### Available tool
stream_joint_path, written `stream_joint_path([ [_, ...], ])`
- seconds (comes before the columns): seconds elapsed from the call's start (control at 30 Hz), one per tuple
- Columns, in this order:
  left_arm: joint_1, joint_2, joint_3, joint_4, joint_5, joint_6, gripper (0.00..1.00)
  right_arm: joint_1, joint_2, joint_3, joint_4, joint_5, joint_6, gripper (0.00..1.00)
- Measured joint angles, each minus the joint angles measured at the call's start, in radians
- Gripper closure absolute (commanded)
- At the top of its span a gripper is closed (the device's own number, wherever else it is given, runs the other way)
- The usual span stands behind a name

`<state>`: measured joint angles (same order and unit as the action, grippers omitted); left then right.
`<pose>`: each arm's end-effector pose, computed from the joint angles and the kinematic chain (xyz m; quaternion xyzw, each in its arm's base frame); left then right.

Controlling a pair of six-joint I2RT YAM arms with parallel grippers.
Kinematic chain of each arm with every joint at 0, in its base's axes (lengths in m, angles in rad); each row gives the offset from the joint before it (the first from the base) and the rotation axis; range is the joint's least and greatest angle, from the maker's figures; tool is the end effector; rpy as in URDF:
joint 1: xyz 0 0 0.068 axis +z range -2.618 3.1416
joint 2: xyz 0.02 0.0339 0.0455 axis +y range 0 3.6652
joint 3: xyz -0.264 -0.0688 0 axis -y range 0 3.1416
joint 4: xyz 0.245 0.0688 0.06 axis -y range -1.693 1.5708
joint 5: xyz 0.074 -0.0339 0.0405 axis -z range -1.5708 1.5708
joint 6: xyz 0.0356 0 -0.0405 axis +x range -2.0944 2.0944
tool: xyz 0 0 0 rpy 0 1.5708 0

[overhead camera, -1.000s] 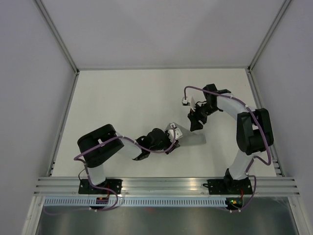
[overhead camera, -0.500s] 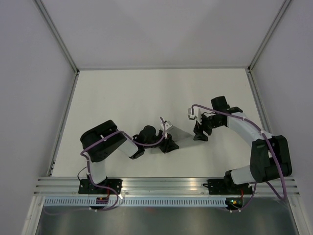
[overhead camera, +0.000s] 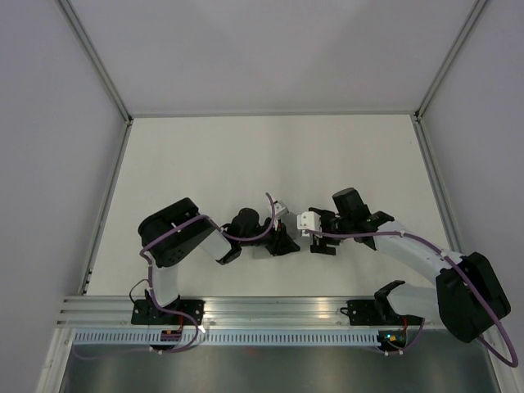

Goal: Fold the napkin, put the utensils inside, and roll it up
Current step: Roll the napkin at the center of the board.

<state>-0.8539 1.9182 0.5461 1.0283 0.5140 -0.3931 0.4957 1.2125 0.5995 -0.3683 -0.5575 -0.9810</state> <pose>0.1944 -0.2497 0.0980 0.3231 0.7365 -0.4938 0.3307 0.1848 0.1213 0.1822 -0.6783 0.6266 0.1885 0.3344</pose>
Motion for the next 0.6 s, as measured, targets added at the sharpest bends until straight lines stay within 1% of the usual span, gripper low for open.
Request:
stream_joint_path([
  [0.2,0.007,0.002,0.007,-0.010,0.021,-0.006,0.87,0.041,0.015,-0.015,0.082,0.060,0.003,0.20],
  [0.43,0.017,0.002,0.024,-0.048,0.048,-0.006,0.86,0.063,0.040,-0.024,0.080,0.072,-0.004,0.21],
  [0.53,0.018,0.002,0.026,-0.053,0.050,-0.006,0.86,0.066,0.049,-0.024,0.080,0.080,-0.014,0.28],
  [0.57,0.018,0.002,0.027,-0.054,0.051,-0.006,0.86,0.066,0.058,-0.024,0.080,0.082,-0.017,0.33],
  [0.6,0.019,0.002,0.027,-0.055,0.053,-0.006,0.86,0.066,0.069,-0.024,0.080,0.085,-0.020,0.34],
])
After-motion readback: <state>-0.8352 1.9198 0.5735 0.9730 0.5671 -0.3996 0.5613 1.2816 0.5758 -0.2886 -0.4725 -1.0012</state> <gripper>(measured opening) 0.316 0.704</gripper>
